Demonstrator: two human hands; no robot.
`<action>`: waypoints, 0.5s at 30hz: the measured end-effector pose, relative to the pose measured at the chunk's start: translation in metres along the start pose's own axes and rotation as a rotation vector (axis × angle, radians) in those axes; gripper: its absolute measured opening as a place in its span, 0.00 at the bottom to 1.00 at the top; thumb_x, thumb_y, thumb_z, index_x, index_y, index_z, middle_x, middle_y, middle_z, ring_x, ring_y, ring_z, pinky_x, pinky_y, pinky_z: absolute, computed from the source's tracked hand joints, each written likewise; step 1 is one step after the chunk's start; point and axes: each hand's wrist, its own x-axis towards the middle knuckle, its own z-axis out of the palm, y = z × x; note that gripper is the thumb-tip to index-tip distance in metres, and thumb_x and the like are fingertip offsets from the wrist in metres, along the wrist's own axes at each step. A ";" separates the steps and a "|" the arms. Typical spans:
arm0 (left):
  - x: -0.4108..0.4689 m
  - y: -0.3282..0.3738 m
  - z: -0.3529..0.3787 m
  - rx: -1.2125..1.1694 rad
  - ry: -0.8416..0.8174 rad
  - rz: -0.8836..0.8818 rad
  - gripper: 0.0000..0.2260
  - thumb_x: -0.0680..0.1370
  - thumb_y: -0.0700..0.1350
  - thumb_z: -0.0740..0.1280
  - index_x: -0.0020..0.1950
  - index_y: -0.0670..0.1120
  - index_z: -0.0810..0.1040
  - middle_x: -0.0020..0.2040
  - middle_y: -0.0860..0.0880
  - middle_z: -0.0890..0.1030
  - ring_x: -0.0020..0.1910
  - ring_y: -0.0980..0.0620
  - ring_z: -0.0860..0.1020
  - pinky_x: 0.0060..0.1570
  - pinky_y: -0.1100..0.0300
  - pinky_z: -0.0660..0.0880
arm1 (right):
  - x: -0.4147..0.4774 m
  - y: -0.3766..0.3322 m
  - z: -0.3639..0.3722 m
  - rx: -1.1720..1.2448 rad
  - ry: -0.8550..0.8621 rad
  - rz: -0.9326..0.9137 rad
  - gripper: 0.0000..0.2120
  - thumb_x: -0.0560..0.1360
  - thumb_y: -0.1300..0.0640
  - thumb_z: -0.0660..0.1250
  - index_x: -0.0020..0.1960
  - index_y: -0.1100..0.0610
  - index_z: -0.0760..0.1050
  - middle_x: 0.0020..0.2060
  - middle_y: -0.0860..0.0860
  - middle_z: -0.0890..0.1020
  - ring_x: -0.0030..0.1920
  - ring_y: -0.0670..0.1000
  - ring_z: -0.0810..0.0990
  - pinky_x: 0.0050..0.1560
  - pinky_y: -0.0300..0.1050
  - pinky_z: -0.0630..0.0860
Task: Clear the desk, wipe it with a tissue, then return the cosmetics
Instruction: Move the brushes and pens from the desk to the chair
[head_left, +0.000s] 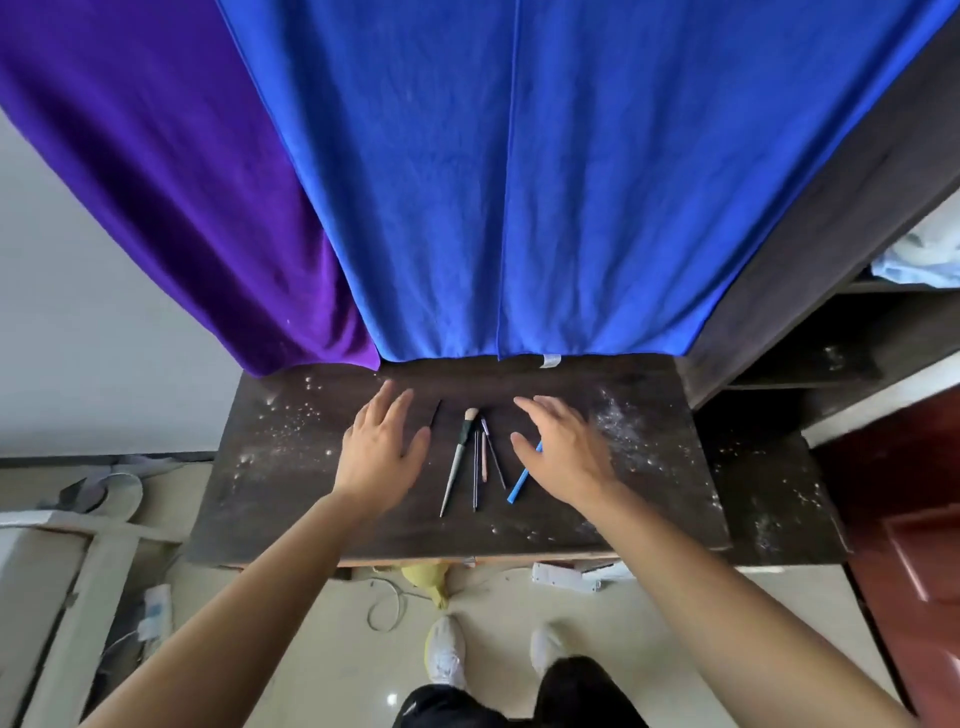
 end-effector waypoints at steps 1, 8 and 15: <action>0.003 -0.004 0.010 0.001 -0.038 -0.003 0.26 0.80 0.53 0.65 0.76 0.47 0.66 0.79 0.46 0.59 0.75 0.41 0.62 0.72 0.45 0.62 | 0.001 0.002 0.007 -0.001 -0.021 0.016 0.24 0.80 0.46 0.64 0.75 0.47 0.68 0.69 0.47 0.72 0.69 0.52 0.71 0.62 0.50 0.72; 0.006 -0.031 0.084 0.019 -0.212 -0.112 0.26 0.80 0.55 0.64 0.76 0.49 0.65 0.80 0.48 0.57 0.77 0.44 0.57 0.70 0.44 0.62 | 0.018 0.014 0.062 0.042 -0.184 0.078 0.25 0.78 0.46 0.65 0.73 0.49 0.68 0.64 0.48 0.74 0.61 0.54 0.77 0.54 0.49 0.74; 0.010 -0.040 0.126 0.142 -0.211 -0.227 0.31 0.76 0.62 0.67 0.74 0.48 0.68 0.77 0.45 0.62 0.73 0.41 0.62 0.69 0.44 0.65 | 0.037 0.009 0.105 -0.029 -0.247 0.122 0.24 0.77 0.41 0.65 0.69 0.50 0.69 0.58 0.52 0.73 0.60 0.56 0.76 0.51 0.52 0.77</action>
